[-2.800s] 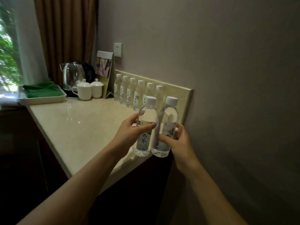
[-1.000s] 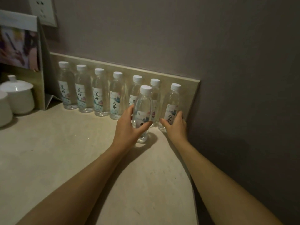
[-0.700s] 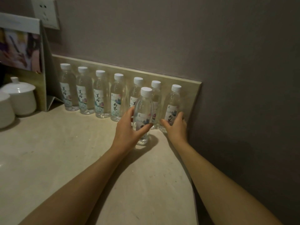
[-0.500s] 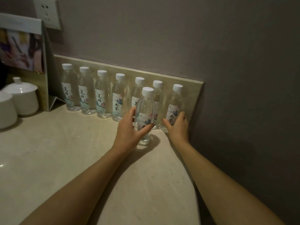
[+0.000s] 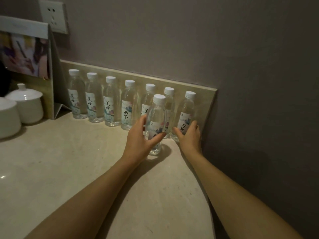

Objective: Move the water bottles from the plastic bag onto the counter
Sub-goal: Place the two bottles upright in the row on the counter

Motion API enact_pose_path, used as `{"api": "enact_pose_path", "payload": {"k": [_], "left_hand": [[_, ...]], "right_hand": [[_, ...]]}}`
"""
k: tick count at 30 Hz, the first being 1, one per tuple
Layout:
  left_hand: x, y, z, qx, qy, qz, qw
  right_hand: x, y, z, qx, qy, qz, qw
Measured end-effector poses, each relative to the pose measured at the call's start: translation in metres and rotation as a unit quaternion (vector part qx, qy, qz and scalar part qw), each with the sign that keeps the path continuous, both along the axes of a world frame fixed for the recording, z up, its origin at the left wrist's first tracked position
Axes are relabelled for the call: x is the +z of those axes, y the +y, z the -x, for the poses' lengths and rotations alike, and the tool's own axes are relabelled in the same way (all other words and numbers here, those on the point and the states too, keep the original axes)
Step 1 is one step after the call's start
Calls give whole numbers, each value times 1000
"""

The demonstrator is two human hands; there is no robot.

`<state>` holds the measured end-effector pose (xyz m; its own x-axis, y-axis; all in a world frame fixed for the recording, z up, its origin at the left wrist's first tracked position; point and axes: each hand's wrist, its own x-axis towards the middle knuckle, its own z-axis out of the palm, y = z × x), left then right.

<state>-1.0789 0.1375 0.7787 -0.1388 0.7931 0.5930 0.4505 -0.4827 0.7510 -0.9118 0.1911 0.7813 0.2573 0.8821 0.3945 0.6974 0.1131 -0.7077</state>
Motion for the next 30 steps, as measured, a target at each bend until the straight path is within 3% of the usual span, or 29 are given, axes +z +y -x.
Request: {"api": "enact_pose_path", "payload": {"k": [16, 19, 21, 25, 30], "left_hand": [[5, -2, 0, -15, -25, 32, 999], [6, -4, 3, -25, -33, 39, 998], [7, -5, 7, -31, -27, 35, 999], [12, -9, 26, -48, 4, 18, 999], [13, -14, 82, -56, 26, 9, 998]], "right_hand": [[-1, -5, -2, 16, 15, 40, 999], [-3, -26, -1, -9, 0, -48, 999], [-1, -44, 7, 61, -9, -91, 994], [6, -67, 42, 281, -34, 33, 959], [7, -65, 103, 263, -20, 42, 964]]}}
